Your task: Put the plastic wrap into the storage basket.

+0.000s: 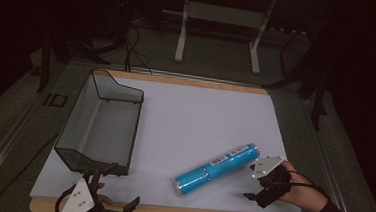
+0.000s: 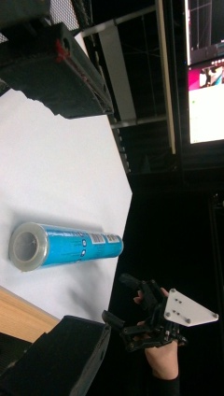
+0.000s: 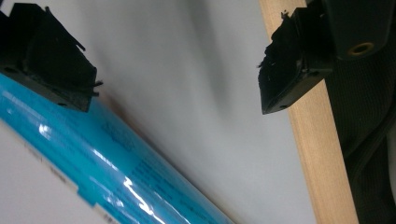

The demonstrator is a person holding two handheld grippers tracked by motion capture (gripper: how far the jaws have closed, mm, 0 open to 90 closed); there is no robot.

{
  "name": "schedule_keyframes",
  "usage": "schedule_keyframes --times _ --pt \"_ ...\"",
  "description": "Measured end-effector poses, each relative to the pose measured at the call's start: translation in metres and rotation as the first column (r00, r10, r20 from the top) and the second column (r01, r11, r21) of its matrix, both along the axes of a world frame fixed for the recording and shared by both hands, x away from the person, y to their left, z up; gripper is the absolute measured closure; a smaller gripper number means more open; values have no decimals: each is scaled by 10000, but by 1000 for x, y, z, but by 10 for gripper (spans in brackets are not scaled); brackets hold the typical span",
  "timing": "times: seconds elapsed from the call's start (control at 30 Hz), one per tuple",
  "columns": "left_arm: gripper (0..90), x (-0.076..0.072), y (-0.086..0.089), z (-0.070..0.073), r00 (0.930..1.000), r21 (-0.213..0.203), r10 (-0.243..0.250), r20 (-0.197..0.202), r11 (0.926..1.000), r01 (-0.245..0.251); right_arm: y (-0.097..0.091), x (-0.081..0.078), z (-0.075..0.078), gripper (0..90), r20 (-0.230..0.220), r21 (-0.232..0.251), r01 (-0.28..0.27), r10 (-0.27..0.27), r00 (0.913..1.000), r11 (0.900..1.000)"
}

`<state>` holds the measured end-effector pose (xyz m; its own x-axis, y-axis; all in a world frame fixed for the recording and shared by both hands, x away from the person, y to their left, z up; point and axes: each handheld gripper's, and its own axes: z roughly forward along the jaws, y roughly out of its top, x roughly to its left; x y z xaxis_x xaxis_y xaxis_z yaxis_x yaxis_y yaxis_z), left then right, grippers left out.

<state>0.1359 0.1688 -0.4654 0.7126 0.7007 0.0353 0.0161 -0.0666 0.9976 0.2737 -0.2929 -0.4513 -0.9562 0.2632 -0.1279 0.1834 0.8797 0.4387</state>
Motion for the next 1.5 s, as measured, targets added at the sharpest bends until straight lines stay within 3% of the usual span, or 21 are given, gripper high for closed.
schedule_keyframes --times 0.03,0.2,0.43,0.5,0.63,0.77,0.8,0.9,0.93,0.97,1.0,1.03,1.1,1.2,1.33,1.43,1.47,1.5 --pt "2 0 0 0 10000 0 0 0 10000 0 0 0 0 112 0 0 0 0 10000 10000" --pt "2 -4 2 -1 9994 166 349 42 9993 -350 17 6 5 151 545 -1000 -698 756 9957 9925" --pt "2 -7 5 -1 9984 176 562 -29 9983 -561 29 14 14 138 729 -1196 -1130 1222 9898 9864" --pt "2 -9 6 -1 9981 140 614 -38 9980 -614 36 16 17 121 710 -1518 -1539 1661 9835 9763" --pt "2 -13 8 -1 9965 126 841 7 9964 -841 47 20 20 108 606 -1827 -1875 2014 9776 9651" --pt "2 -15 9 -2 9958 132 921 -5 9957 -920 53 24 21 107 480 -1937 -2182 2314 9717 9565" --pt "2 -16 10 -2 9951 133 986 -17 9950 -986 58 27 21 109 540 -1990 -2411 2563 9651 9499" --pt "2 -18 11 -2 9944 162 1060 -17 9942 -1059 60 28 22 117 606 -2059 -2489 2662 9620 9464" --pt "2 -19 11 -2 9940 167 1091 -40 9939 -1091 68 34 22 131 719 -2124 -2984 3194 9449 9305" --pt "2 -19 12 -2 9938 171 1113 -51 9936 -1112 69 34 22 132 685 -2205 -3163 3381 9386 9227" --pt "2 -20 12 -2 9933 171 1157 -48 9932 -1156 69 34 22 132 685 -2205 -3163 3381 9386 9227" --pt "2 -21 13 -2 9930 165 1182 -52 9929 -1181 72 36 22 132 727 -2248 -3422 3659 9278 9123" --pt "3 -23 14 -2 9918 145 1280 -46 9917 -1279 78 39 24 135 729 -2184 -3733 3966 9151 9016" --pt "2 -24 15 -2 9909 160 1342 -47 9908 -1341 86 41 29 141 725 -2263 -3949 4197 9048 8904" --pt "2 -26 17 -2 9903 -29 1385 -82 9904 -1385 99 43 32 140 315 -2541 -4260 4477 8936 8683" --pt "2 -27 18 -2 9893 -9 1456 -86 9893 -1456 107 45 32 136 -184 -2729 -4304 4426 8965 8604" --pt "2 -28 18 -2 9889 -19 1487 -81 9889 -1487 114 45 28 113 -360 -3094 -4502 4628 8857 8376" --pt "2 -28 18 -2 9885 -12 1508 -86 9886 -1509 116 45 27 111 -514 -3258 -4564 4665 8830 8280"
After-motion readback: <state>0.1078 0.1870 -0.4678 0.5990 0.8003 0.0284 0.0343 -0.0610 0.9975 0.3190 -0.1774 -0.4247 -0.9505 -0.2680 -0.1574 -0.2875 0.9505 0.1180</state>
